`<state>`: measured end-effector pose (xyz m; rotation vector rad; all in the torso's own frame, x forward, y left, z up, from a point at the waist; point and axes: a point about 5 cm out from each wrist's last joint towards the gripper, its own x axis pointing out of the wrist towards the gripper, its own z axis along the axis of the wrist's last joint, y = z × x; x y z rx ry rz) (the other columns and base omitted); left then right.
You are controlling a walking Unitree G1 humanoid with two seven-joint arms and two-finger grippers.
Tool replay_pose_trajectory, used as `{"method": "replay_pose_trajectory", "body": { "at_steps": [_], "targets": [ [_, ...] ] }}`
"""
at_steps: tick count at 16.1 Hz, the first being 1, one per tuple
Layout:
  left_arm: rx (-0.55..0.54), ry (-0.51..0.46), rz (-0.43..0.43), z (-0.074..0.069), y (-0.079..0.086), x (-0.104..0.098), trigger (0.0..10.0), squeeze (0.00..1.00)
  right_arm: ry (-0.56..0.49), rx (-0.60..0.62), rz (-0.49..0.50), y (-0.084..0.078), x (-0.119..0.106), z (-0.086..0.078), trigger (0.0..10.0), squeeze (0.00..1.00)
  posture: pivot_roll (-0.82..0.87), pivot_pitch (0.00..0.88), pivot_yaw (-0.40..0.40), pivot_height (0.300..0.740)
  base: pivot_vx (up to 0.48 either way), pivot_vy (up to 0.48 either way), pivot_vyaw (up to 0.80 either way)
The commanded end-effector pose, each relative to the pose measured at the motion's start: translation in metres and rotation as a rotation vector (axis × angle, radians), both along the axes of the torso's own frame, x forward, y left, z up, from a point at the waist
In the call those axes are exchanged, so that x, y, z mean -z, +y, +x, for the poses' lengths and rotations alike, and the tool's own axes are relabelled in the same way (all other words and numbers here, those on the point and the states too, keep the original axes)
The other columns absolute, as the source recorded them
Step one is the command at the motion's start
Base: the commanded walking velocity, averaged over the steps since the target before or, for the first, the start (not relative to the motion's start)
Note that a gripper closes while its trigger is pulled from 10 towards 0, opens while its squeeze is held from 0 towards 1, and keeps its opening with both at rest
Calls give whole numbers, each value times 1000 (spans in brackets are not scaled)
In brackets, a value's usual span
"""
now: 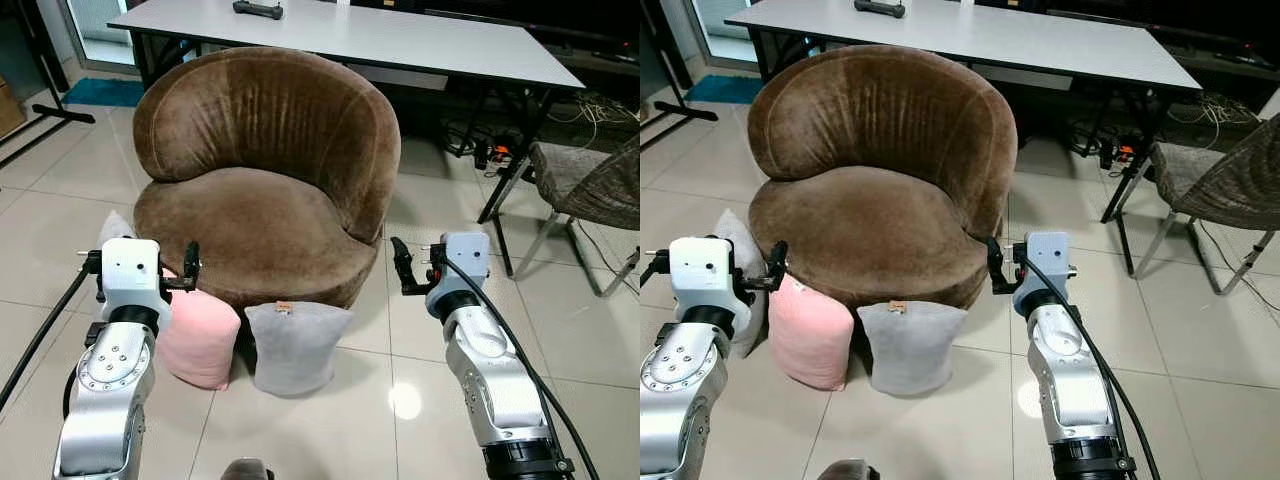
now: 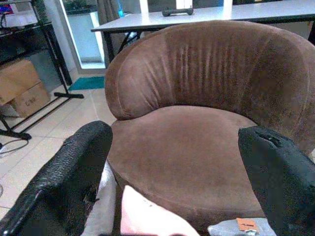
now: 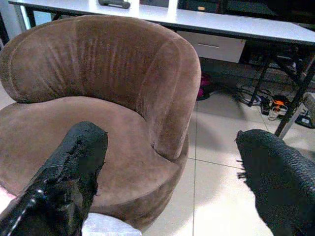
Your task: Move the pillow to the sofa from floor
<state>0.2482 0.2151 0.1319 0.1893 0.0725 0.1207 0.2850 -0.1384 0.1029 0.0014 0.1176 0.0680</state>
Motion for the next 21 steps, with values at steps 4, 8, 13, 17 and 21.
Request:
{"method": "replay_pose_trajectory", "body": {
  "at_steps": [4,8,13,17,21],
  "targets": [
    [23,-41,1,1,-1,-6,10000,0,-18,98,4,-14,-5,1,10000,0,136,0,-73,740,0,0,0],
    [31,-61,8,3,0,-10,10000,0,-20,114,42,-15,-4,0,10000,0,136,0,-72,740,252,0,0],
    [43,-69,7,4,0,-10,10000,0,-24,148,40,-18,-3,0,10000,0,137,0,-70,740,306,0,0],
    [43,-72,8,4,-1,-9,10000,0,-16,148,76,-17,-3,0,10000,0,143,0,-77,740,326,0,0],
    [43,-73,9,3,-2,-8,10000,0,-36,111,27,-14,-5,2,10000,0,147,0,-86,740,330,0,200]
  ]
}}
